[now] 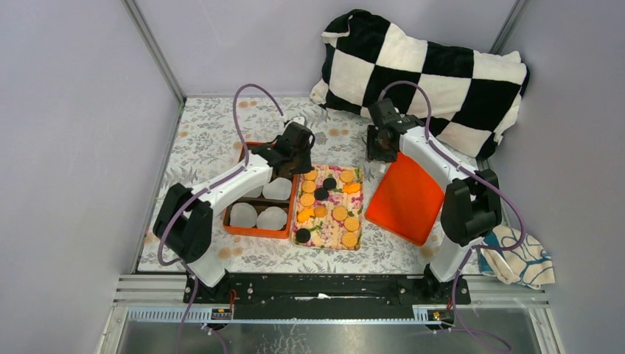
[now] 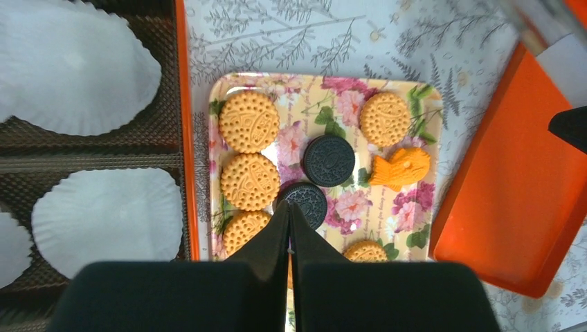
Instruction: Pack the cookies
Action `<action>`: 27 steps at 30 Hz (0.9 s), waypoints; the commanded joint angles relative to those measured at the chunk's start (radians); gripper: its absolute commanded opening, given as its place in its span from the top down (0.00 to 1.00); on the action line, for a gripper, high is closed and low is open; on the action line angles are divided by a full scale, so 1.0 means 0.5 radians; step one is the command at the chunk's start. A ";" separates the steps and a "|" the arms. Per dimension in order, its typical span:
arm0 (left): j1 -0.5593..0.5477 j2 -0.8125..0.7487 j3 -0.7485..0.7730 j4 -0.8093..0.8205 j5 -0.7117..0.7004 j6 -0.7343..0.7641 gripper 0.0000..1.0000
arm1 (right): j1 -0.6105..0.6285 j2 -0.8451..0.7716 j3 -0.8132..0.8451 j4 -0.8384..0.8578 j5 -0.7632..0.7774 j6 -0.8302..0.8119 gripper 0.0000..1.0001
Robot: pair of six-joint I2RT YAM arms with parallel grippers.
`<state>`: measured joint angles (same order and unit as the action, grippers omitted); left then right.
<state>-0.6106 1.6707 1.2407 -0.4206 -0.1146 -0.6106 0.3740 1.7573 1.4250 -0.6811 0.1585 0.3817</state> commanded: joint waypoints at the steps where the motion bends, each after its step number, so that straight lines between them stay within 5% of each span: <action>1: 0.022 -0.196 0.104 -0.114 -0.175 0.056 1.00 | 0.088 0.050 0.304 -0.201 -0.043 -0.155 0.51; 12: 0.149 -0.456 0.044 -0.280 -0.503 0.022 0.97 | 0.340 0.080 0.539 -0.138 0.043 -0.311 0.50; 17: 0.372 -0.578 -0.002 -0.275 -0.443 -0.060 0.70 | 0.525 0.040 0.538 -0.084 0.107 -0.352 0.49; 27: 0.447 -0.602 -0.111 -0.192 -0.230 -0.044 0.70 | 0.740 -0.286 0.166 -0.124 0.167 -0.354 0.50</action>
<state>-0.3855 1.3785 1.2285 -0.5396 -0.2718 -0.6266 0.7097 1.7512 1.5753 -0.7441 0.2020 0.2169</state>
